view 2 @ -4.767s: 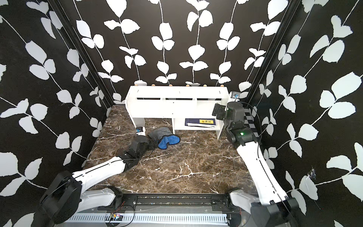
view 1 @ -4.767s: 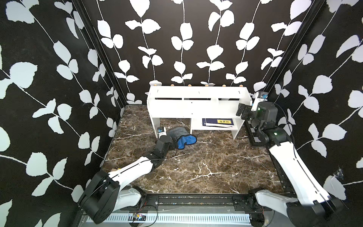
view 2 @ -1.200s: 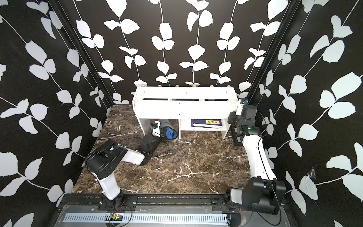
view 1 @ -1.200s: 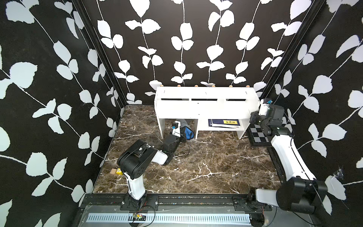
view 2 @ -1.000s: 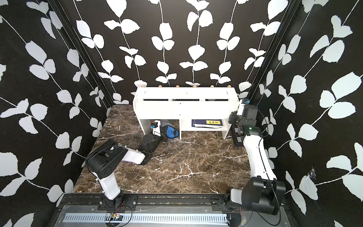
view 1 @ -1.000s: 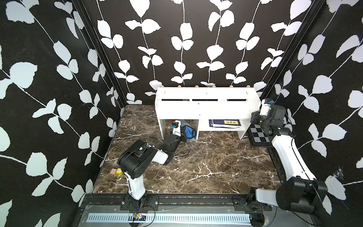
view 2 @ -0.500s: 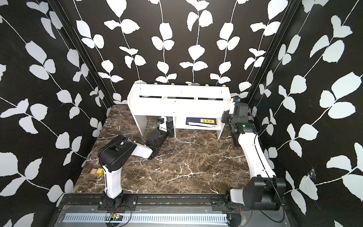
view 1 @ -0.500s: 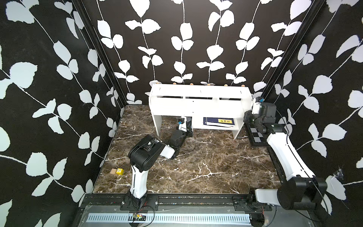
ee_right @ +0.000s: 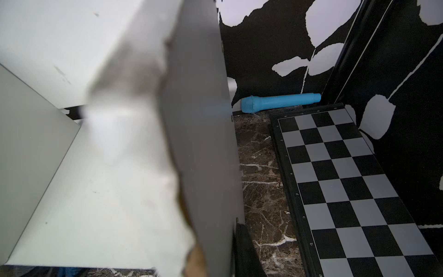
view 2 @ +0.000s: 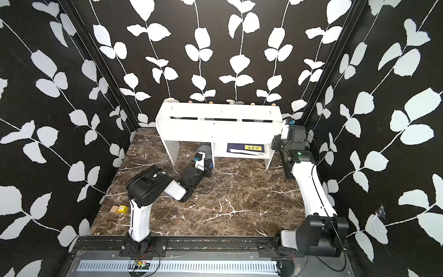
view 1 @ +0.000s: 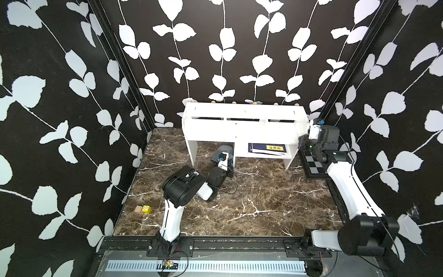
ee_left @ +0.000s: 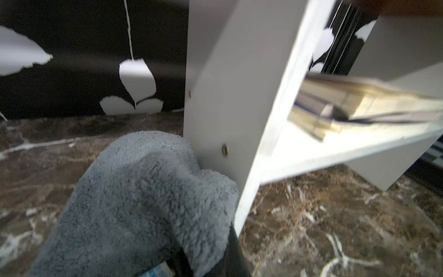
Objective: Wipe the bookshelf clean with a cloth
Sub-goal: Wipe the dust from the shelf.
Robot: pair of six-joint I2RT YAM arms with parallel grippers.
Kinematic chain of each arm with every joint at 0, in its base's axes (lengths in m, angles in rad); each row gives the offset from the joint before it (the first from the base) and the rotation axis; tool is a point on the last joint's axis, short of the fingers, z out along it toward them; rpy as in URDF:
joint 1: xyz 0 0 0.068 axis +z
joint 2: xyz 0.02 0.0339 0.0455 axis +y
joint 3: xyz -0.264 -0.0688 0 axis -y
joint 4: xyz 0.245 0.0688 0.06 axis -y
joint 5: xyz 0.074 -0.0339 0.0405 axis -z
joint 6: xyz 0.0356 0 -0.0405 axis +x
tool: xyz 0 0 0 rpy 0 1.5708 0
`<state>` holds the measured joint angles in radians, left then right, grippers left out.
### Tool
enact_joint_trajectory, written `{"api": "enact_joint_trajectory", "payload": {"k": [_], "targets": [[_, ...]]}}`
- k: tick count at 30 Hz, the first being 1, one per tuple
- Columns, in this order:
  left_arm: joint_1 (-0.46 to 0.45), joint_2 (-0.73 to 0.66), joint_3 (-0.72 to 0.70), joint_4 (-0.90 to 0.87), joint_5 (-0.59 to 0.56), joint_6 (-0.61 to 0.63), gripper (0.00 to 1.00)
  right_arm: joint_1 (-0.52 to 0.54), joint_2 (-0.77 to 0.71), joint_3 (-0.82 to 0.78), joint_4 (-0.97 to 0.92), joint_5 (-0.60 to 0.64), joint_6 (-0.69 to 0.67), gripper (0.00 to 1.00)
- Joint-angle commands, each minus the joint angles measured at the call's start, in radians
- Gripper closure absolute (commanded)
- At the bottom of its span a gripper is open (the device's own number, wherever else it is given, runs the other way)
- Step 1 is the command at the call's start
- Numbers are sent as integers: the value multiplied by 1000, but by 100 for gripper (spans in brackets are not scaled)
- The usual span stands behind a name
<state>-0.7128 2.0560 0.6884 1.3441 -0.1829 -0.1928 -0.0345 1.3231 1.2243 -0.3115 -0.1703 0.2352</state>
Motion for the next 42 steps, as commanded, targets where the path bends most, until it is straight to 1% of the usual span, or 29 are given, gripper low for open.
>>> {"api": "enact_joint_trajectory", "payload": {"k": [1,6,10,14,17,20,26,31,34,37,38,41,42], "targets": [[-11,-31,16,57,-13,-21,100,-8,-33,14,119,-171,178,100],[-11,-126,104,38,-34,27,100,-8,-63,-11,139,-194,174,100],[-11,-178,139,50,-42,69,100,-8,-74,-26,133,-166,178,100],[-14,-215,146,58,-88,177,100,-8,-83,-50,164,-178,205,100],[-14,-228,145,58,-163,266,100,-8,-82,-52,177,-189,218,100],[-5,-233,136,57,-275,341,100,-8,-87,-54,184,-198,223,100],[100,-264,65,58,-401,307,100,-8,-105,-53,172,-196,199,100],[145,-289,26,58,-589,340,100,-8,-114,-49,167,-187,194,100],[167,-296,12,58,-640,330,100,-9,-110,-48,178,-194,206,100],[179,-290,17,59,-661,328,100,-8,-106,-44,180,-195,212,100],[184,-283,21,58,-663,323,100,-8,-106,-42,180,-196,213,100],[185,-238,42,58,-725,336,100,-9,-110,-37,178,-192,213,100],[185,-226,38,58,-746,323,100,-10,-112,-36,178,-190,214,100]]}}
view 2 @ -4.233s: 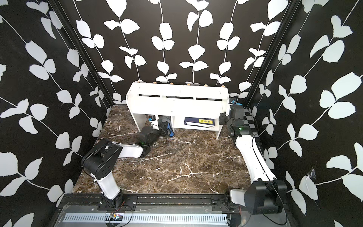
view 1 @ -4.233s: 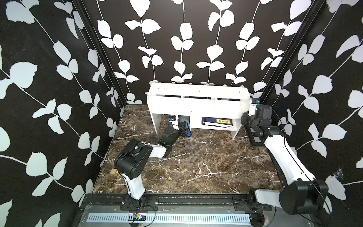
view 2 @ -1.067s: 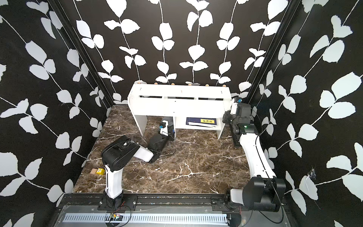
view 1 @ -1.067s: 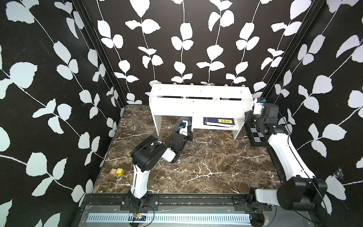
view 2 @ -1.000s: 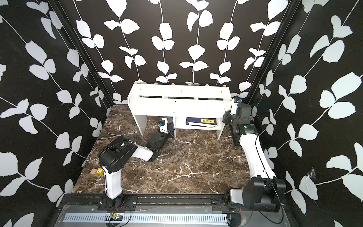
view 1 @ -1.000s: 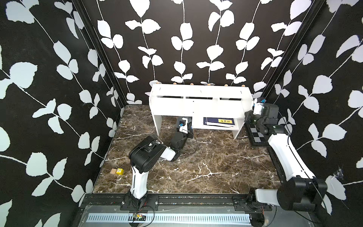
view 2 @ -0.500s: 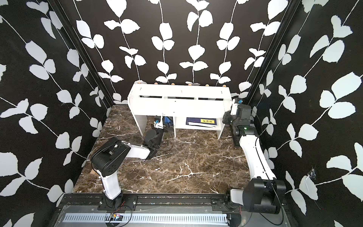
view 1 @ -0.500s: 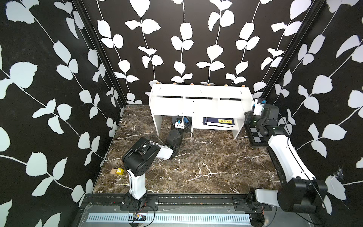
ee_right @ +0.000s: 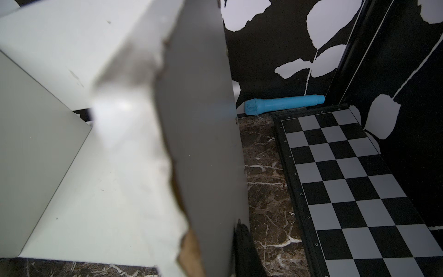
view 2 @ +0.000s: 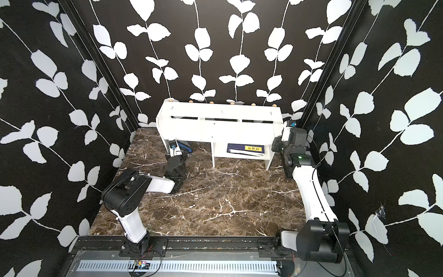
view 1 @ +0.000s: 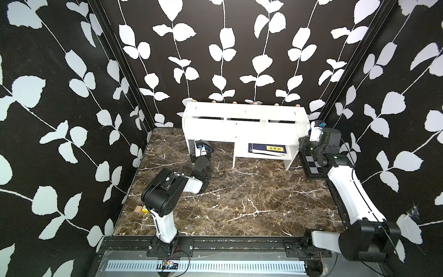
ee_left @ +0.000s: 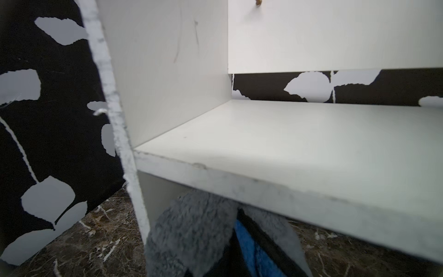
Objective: Wipe the bookshelf clean with a cloth
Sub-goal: Wipe the dust from the shelf.
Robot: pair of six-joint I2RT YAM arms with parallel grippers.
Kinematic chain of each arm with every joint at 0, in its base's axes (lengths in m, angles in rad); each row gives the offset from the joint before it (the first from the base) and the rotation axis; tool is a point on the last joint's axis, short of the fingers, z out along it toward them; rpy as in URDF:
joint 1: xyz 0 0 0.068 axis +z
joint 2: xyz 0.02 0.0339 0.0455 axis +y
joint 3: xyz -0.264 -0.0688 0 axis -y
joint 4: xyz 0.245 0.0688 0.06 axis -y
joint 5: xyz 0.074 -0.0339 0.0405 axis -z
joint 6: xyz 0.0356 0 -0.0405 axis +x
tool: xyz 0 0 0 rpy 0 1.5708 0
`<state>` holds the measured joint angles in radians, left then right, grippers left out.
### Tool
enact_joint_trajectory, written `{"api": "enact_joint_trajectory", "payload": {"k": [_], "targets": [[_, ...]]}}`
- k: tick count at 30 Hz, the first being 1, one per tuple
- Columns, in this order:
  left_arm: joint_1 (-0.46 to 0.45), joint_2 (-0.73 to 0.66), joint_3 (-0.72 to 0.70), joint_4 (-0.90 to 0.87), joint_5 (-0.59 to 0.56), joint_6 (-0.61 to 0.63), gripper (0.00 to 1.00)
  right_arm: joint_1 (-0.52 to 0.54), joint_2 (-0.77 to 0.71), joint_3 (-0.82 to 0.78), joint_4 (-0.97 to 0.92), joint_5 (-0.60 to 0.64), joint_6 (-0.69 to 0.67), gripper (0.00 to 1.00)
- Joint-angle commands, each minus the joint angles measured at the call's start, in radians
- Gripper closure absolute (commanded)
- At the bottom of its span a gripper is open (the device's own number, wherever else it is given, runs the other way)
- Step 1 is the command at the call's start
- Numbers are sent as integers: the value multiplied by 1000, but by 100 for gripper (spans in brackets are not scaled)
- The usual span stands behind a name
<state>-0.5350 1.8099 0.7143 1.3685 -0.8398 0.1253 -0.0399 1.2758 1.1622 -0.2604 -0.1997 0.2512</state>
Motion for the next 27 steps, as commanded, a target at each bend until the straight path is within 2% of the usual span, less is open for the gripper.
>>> {"api": "enact_joint_trajectory", "payload": {"k": [1,4,8,13,16,21,27], "targets": [[7,32,4,33,-108,-16,100,-5,-65,27,127,-161,198,100],[8,62,-18,25,-136,-76,100,-7,-61,33,125,-164,201,100],[9,49,-22,-140,-136,-210,100,-9,-55,35,122,-166,202,100],[10,-16,-19,-465,-111,-484,100,-16,-59,26,131,-166,207,100],[11,-41,-50,-546,-110,-623,100,-22,-64,17,137,-170,210,100],[13,-58,-72,-576,-129,-671,100,-28,-70,12,138,-178,208,100],[13,-36,-12,-525,13,-600,100,-34,-83,3,143,-184,215,100]]}}
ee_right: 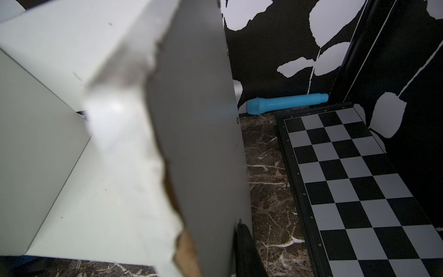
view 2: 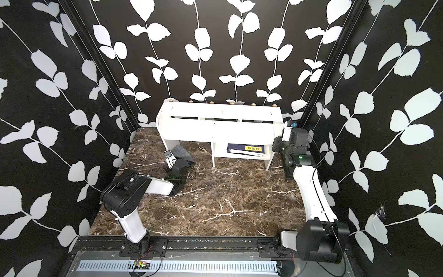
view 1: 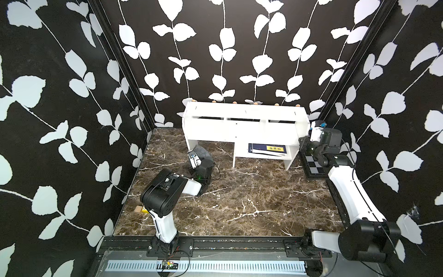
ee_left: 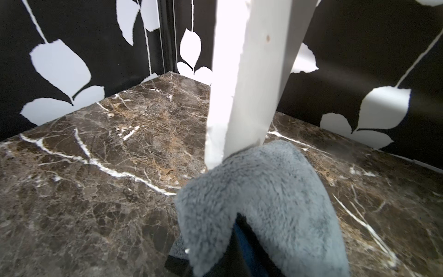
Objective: Wipe the bookshelf clean with a cloth
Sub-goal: Wipe the dust from the shelf.
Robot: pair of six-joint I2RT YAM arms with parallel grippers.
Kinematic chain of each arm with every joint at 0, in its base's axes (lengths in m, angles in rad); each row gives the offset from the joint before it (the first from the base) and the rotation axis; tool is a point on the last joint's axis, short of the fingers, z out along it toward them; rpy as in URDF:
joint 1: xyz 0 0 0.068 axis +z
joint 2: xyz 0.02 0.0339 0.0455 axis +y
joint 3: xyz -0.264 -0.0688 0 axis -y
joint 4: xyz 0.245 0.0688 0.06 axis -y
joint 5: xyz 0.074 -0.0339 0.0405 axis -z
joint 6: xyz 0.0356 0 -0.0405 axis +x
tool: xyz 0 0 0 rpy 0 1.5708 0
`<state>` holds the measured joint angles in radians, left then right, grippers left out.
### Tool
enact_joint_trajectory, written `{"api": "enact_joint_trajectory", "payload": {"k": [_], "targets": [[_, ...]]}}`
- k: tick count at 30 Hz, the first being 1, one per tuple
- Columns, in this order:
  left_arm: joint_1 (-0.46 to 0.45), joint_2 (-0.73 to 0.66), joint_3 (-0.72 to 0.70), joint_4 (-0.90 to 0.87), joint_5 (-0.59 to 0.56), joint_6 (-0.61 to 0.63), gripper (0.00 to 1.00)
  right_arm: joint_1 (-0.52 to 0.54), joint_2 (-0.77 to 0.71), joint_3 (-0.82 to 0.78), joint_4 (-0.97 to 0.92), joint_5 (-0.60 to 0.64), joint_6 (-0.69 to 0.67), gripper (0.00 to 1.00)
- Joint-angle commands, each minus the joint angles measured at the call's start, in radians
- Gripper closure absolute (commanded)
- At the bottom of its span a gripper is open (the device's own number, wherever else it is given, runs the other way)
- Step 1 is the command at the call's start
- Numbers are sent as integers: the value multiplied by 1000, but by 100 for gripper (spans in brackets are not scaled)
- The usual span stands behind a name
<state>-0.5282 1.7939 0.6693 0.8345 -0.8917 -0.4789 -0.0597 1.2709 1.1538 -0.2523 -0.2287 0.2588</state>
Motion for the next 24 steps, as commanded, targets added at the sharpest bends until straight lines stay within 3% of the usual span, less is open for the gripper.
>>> {"api": "enact_joint_trajectory", "payload": {"k": [1,8,15,24], "targets": [[7,-8,52,33,112,34,100,-14,-80,9,136,-155,209,100],[-48,27,125,140,314,136,100,-15,-81,4,141,-155,213,100],[-143,0,124,371,454,284,100,-14,-71,-4,154,-159,218,100],[-147,57,157,406,667,214,100,-15,-78,-22,173,-164,226,100]]}}
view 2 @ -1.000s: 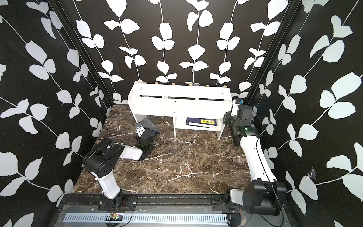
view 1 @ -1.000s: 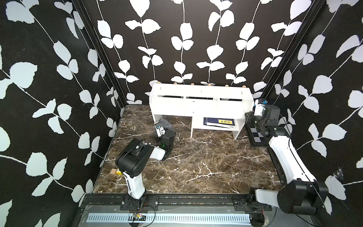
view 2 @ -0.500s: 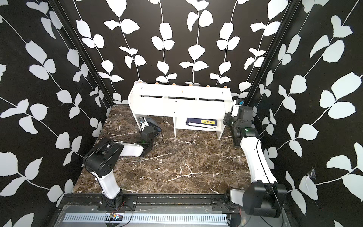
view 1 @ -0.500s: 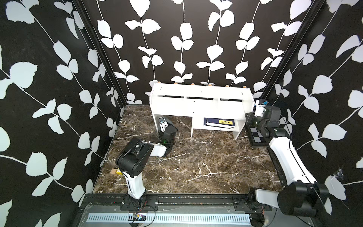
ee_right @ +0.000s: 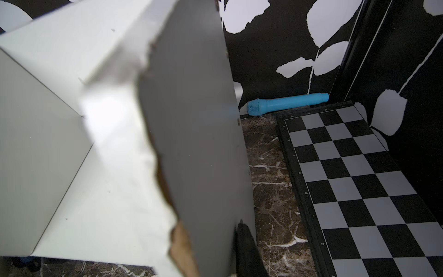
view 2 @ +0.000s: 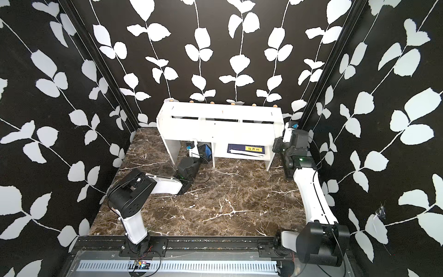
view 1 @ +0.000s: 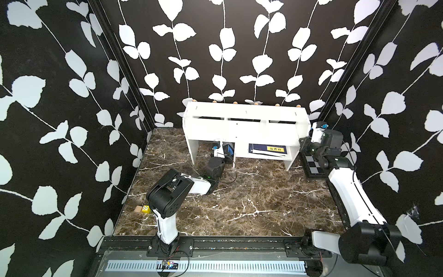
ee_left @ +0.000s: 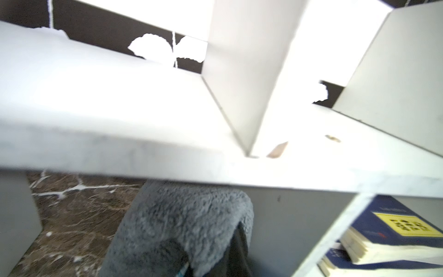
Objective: Wipe the bookshelf clean with a cloth
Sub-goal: Wipe the dust from the shelf.
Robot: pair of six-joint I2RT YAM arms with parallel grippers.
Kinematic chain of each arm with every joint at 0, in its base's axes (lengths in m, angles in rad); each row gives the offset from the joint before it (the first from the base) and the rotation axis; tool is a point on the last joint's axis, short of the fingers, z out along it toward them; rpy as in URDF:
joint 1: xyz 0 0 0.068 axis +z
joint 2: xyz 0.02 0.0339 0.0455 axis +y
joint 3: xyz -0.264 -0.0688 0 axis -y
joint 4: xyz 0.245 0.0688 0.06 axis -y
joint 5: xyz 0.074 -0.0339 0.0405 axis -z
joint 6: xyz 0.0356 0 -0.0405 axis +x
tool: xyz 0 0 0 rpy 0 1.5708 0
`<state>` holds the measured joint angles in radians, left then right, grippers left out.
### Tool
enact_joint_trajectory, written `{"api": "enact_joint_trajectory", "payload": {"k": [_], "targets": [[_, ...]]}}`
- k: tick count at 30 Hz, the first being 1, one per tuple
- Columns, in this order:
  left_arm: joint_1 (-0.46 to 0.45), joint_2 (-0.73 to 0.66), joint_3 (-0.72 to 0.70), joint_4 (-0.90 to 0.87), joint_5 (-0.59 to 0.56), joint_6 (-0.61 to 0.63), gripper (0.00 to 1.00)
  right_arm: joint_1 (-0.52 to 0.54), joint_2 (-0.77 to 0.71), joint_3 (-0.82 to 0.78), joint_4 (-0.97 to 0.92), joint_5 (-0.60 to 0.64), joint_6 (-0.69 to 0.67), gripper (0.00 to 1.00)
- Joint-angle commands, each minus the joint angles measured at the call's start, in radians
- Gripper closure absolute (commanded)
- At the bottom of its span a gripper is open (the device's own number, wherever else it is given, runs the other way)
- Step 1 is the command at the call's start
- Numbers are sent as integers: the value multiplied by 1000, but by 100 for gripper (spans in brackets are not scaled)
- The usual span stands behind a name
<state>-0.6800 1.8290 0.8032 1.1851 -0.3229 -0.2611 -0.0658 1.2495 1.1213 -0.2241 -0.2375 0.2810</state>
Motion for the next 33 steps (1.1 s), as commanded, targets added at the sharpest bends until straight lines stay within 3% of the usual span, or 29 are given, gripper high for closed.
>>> {"api": "enact_joint_trajectory", "payload": {"k": [1,7,16,21,30,33], "targets": [[3,37,18,59,118,-13,100,-9,-58,11,142,-157,202,100],[-15,103,-64,77,134,-53,100,-9,-65,9,134,-159,192,100],[-15,126,-170,10,24,-115,100,-9,-69,7,141,-159,199,100],[-15,21,-196,-9,-79,-32,100,-9,-69,19,128,-158,195,100],[-15,-193,-154,-117,-106,89,100,-9,-74,29,117,-159,191,100],[-5,-235,-164,-76,-92,101,100,-9,-76,34,111,-160,186,100]]}}
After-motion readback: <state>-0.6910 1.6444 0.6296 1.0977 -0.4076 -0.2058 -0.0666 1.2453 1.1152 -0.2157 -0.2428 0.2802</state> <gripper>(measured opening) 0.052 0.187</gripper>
